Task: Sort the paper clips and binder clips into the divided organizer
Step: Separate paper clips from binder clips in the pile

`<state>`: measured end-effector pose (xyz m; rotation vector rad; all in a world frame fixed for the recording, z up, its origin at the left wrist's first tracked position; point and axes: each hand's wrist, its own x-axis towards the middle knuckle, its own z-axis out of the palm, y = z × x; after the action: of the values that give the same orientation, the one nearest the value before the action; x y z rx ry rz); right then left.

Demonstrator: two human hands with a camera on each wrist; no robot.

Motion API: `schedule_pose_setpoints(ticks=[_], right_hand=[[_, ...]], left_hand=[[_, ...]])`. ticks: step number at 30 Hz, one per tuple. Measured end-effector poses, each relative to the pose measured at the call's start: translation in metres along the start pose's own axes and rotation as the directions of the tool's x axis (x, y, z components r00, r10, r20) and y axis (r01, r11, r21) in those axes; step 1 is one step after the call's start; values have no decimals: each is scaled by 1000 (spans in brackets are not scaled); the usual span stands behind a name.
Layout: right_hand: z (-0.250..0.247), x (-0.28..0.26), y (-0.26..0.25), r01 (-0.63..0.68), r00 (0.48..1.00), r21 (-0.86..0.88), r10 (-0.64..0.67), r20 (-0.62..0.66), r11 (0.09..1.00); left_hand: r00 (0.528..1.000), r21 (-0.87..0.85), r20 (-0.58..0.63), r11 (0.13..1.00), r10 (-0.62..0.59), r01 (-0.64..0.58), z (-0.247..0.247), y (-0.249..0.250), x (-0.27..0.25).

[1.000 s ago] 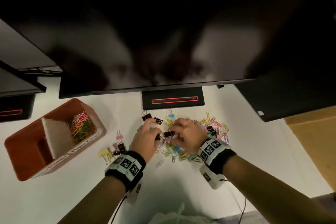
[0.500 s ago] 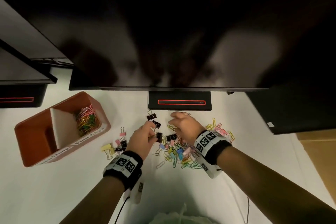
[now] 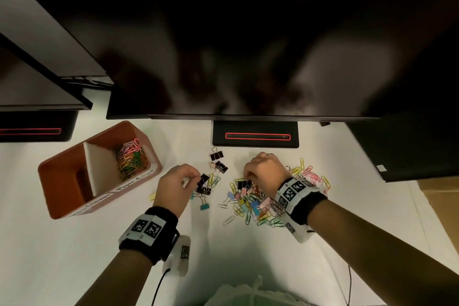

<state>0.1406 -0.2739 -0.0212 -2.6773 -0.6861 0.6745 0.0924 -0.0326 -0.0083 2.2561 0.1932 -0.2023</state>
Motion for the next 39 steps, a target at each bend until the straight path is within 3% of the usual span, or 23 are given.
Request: schedule_pose_setpoints(ticks=[3, 8, 12, 14, 17, 23, 28, 34, 39], right_hand=[[-5, 1, 0, -13, 1000, 52, 12, 7, 999], [-14, 0, 1, -52, 998, 215, 57, -16, 975], [-14, 3, -1, -55, 998, 250, 56, 3, 967], [-13, 5, -2, -70, 996, 215, 58, 63, 974], [-10, 7, -5, -62, 992, 140, 46, 120, 988], [-8, 12, -10, -64, 984, 80, 49, 172, 995], [-8, 17, -11, -129, 972, 92, 108, 210, 987], [-12, 17, -13, -124, 963, 71, 103, 250, 990], [-14, 12, -14, -127, 966, 111, 98, 238, 986]], left_hand=[[1000, 30, 8, 1000, 6, -6, -1, -1, 2], [998, 266, -33, 963, 48, -37, -9, -1, 8], [986, 396, 38, 904, 160, -162, 3, 22, 0], [984, 460, 136, 872, 115, -166, 18, 32, -4], [974, 626, 215, 775, -65, -86, 36, 32, -1], [973, 580, 216, 813, -88, -55, 45, 25, 8], [977, 507, 210, 858, -27, -85, 40, 15, 12], [952, 606, 306, 771, -1, -194, 41, 14, 19], [895, 712, 445, 604, 5, -358, 43, 12, 22]])
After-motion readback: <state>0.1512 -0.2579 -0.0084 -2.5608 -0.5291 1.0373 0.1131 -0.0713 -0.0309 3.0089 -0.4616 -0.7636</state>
